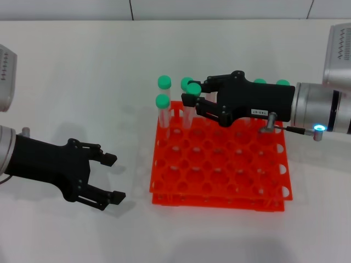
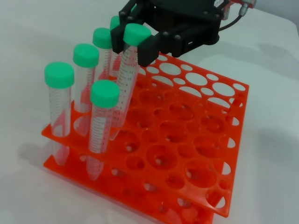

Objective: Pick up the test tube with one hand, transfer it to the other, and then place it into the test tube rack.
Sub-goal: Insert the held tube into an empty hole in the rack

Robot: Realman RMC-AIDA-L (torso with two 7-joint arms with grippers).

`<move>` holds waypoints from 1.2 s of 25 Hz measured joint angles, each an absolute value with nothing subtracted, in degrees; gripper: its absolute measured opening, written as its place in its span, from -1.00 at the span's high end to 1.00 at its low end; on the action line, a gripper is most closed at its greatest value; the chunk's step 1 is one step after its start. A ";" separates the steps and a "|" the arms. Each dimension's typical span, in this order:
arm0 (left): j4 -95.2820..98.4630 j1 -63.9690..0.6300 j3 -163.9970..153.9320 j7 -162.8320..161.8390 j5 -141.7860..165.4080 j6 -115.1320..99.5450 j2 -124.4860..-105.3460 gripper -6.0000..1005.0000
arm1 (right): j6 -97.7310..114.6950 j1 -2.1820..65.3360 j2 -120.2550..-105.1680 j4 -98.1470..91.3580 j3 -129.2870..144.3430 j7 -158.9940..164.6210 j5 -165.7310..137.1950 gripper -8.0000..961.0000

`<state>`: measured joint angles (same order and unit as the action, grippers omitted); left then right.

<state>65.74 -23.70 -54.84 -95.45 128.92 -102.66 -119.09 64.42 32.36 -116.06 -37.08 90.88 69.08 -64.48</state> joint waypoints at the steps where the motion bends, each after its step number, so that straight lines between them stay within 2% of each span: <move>1: 65.74 -23.68 -54.84 -95.45 128.92 -102.66 -119.09 -0.75 | 64.42 32.38 -116.05 -37.09 90.88 69.12 -64.46 0.44; 30: 65.74 -23.42 -54.84 -95.01 128.28 -102.61 -119.09 -0.75 | 62.33 32.95 -115.92 -37.06 91.61 71.45 -64.87 0.44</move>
<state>65.74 -23.42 -54.84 -95.01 128.28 -102.61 -119.09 62.33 32.95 -115.92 -37.06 91.61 71.45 -64.87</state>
